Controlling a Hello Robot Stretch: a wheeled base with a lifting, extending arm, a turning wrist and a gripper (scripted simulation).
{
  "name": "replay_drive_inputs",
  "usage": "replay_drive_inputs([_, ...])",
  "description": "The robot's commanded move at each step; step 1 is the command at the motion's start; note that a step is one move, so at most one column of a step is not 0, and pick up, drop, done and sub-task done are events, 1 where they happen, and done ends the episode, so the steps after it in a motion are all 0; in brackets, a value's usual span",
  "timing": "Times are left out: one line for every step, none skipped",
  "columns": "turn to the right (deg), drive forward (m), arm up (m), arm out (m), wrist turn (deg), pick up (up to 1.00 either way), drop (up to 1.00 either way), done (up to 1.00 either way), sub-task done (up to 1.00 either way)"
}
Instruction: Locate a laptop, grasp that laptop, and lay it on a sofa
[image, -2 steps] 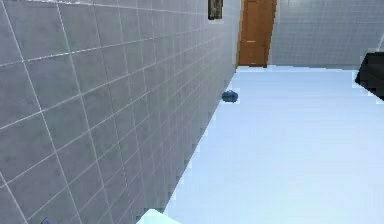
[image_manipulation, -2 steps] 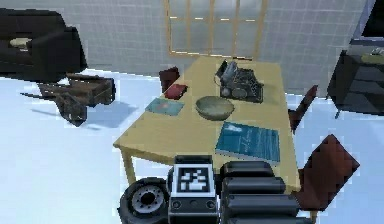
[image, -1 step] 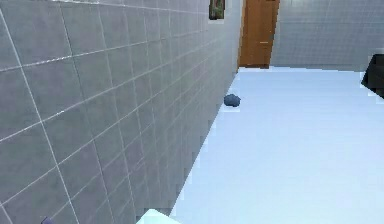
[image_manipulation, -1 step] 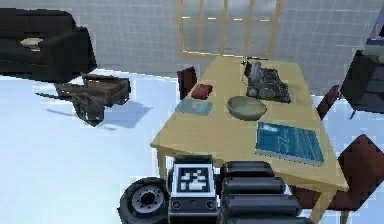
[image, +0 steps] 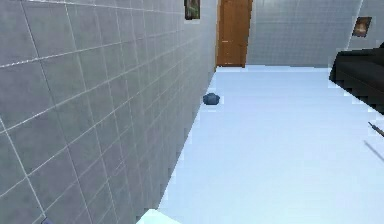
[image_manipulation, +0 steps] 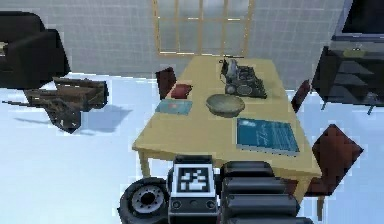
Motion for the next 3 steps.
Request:
replay_drive_inputs([0.0, 0.3, 0.0, 0.0, 0.0, 0.0, 0.0, 0.0, 0.0])
replay_drive_inputs([18.0, 0.0, 0.0, 0.0, 0.0, 0.0, 0.0, 0.0, 0.0])
replay_drive_inputs([0.0, 0.05, 0.0, 0.0, 0.0, 0.0, 0.0, 0.0, 0.0])
